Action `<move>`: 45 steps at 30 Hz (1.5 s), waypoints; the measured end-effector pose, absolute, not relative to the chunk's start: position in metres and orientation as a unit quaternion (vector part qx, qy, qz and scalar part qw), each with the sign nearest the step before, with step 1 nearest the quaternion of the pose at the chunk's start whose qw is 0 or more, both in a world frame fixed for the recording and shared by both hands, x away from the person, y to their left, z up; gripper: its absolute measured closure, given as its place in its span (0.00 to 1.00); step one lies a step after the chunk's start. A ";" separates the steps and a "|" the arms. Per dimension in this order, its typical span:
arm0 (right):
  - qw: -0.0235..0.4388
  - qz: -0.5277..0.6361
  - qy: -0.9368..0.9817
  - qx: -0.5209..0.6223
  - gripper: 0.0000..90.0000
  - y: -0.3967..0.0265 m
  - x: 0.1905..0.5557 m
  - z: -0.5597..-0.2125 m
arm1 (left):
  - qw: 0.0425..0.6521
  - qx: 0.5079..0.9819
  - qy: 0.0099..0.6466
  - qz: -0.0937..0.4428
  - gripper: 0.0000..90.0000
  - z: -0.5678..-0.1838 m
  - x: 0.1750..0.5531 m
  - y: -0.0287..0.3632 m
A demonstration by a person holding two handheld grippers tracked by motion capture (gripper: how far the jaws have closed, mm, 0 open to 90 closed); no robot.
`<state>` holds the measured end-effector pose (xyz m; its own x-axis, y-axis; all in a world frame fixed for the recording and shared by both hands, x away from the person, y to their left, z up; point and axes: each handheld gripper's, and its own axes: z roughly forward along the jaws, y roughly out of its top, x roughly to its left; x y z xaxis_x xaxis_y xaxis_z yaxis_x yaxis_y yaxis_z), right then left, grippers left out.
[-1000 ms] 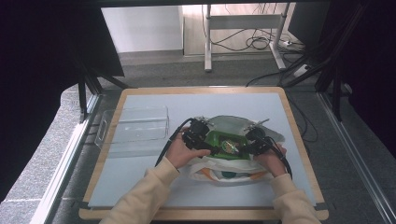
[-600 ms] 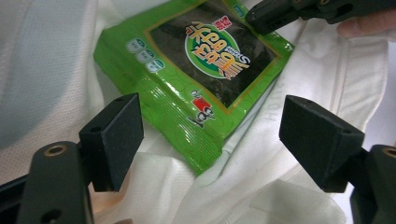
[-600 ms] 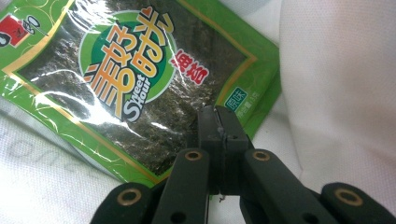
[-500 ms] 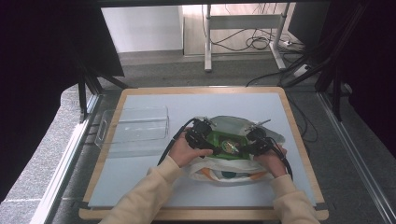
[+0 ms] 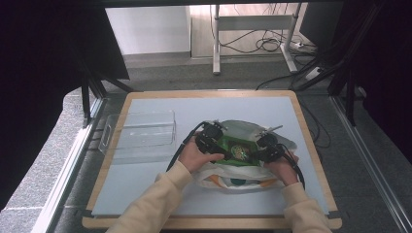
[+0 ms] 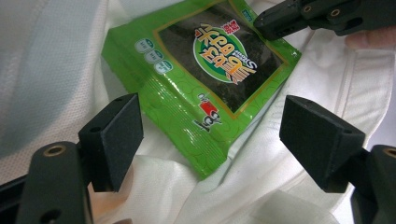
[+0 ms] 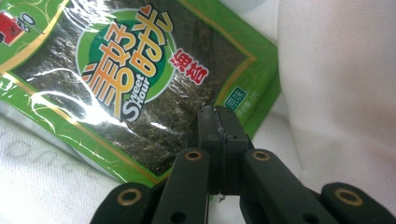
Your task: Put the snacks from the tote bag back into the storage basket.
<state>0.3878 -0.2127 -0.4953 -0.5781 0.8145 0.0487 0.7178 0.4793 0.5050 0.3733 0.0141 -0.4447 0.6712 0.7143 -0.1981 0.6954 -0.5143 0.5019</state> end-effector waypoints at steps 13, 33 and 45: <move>0.092 0.252 0.850 0.454 1.00 -0.216 0.388 -0.496 | 0.260 0.871 0.417 0.001 0.23 -0.453 0.376 0.008; 0.092 0.247 0.854 0.449 1.00 -0.216 0.386 -0.501 | 0.288 0.845 0.448 -0.053 0.30 -0.467 0.396 -0.004; 0.096 0.250 0.855 0.444 1.00 -0.216 0.385 -0.502 | 0.306 0.835 0.450 -0.081 0.57 -0.470 0.399 -0.004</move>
<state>0.3851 -0.2157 -0.5018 -0.5878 0.8070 0.0567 0.7108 0.4817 0.5126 0.3990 -0.0040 -0.4697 0.5828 0.7016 -0.4101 0.8004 -0.4082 0.4390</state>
